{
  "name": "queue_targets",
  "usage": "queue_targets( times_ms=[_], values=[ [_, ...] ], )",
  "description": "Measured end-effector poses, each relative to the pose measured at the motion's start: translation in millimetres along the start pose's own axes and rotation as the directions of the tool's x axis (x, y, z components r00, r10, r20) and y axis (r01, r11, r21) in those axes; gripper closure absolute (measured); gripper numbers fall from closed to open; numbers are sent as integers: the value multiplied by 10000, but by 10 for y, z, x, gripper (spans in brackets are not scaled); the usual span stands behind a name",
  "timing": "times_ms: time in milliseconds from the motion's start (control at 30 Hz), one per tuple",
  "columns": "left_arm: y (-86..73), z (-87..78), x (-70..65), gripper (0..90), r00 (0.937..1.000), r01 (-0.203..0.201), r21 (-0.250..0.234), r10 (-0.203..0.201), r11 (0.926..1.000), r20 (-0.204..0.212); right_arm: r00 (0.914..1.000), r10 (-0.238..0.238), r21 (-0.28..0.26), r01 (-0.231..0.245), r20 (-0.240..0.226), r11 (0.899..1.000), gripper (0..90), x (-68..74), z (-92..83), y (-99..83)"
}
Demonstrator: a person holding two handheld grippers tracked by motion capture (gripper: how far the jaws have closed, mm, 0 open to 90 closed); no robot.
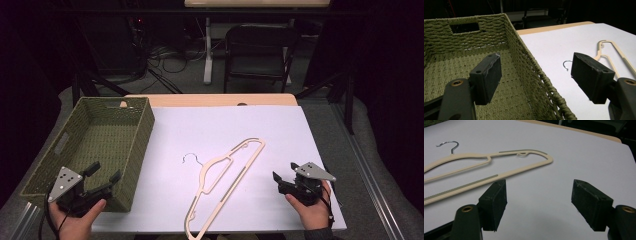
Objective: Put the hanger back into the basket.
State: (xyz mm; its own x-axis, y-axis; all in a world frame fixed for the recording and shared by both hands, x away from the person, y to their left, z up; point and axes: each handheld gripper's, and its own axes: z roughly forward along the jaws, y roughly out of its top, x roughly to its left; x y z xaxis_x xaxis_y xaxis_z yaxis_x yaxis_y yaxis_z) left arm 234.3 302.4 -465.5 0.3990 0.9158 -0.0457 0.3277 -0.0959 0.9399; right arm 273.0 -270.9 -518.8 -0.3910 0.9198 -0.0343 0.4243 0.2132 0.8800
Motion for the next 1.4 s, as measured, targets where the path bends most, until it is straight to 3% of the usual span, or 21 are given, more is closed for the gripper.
queue_targets(
  times_ms=[233, 500, 533, 667, 767, 800, 833, 900, 1000, 1100, 1133, 1167, 1200, 1233, 1267, 1300, 1333, 1400],
  values=[
    [4, 25, -2, 249, 10000, -31, 91, 31, 10000, 13, 9999, -148, 149, 149, -73, 9998, 300, 5, 31, 3],
    [22, 16, -19, 251, 10000, -48, 63, 48, 10000, 38, 9977, -456, 508, 482, -501, 9975, 321, 16, 69, 53],
    [32, 10, -19, 252, 9999, -114, 103, 114, 9999, 17, 9952, -605, 685, 658, -765, 9955, 333, 22, 90, 85],
    [55, -1, -24, 254, 9999, -114, 70, 114, 9999, 4, 9893, -999, 792, 1086, -1065, 9909, 349, 26, 101, 190],
    [81, -1, -42, 255, 9998, -168, 113, 166, 9998, 139, 9854, -1338, 833, 1428, -1058, 9862, 347, 31, 121, 266],
    [95, 16, -58, 255, 9996, -178, 207, 173, 9996, 220, 9778, -1786, 1000, 1896, -1097, 9768, 344, 43, 142, 355],
    [95, 16, -58, 255, 9996, -178, 207, 173, 9996, 220, 9778, -1786, 1000, 1896, -1097, 9768, 344, 43, 142, 355],
    [114, 50, -78, 261, 9990, -249, 342, 236, 9991, 379, 9571, -2369, 1440, 2613, -1666, 9545, 380, 77, 188, 514],
    [134, 76, -103, 266, 9982, -277, 441, 253, 9986, 541, 9260, -3228, 1916, 3590, -1957, 9135, 390, 156, 274, 676],
    [144, 87, -126, 268, 9977, -314, 465, 285, 9984, 613, 8888, -3952, 2032, 4416, -2319, 8739, 394, 242, 373, 830],
    [148, 91, -139, 268, 9975, -335, 486, 304, 9983, 637, 8888, -3952, 2032, 4416, -2319, 8739, 394, 242, 373, 830],
    [153, 100, -161, 269, 9969, -363, 504, 326, 9981, 718, 8650, -4256, 2092, 4827, -2659, 8504, 401, 289, 444, 911],
    [153, 100, -161, 268, 9969, -363, 504, 326, 9981, 718, 8650, -4256, 2092, 4827, -2659, 8504, 401, 289, 444, 911],
    [161, 106, -180, 269, 9964, -387, 507, 347, 9980, 773, 8418, -4561, 1991, 5187, -2886, 8314, 413, 328, 512, 966],
    [161, 106, -180, 269, 9964, -387, 507, 347, 9980, 773, 8418, -4561, 1991, 5187, -2886, 8314, 413, 328, 512, 966],
    [165, 106, -189, 269, 9964, -394, 515, 353, 9979, 774, 8336, -4650, 2083, 5323, -2982, 8205, 417, 343, 539, 993],
    [176, 110, -203, 269, 9959, -410, 548, 364, 9977, 831, 8146, -4869, 2188, 5616, -3151, 7980, 420, 370, 588, 1040],
    [180, 122, -218, 270, 9957, -397, 527, 351, 9978, 852, 7913, -5089, 2272, 5938, -3390, 7719, 433, 400, 626, 1079]
  ],
)
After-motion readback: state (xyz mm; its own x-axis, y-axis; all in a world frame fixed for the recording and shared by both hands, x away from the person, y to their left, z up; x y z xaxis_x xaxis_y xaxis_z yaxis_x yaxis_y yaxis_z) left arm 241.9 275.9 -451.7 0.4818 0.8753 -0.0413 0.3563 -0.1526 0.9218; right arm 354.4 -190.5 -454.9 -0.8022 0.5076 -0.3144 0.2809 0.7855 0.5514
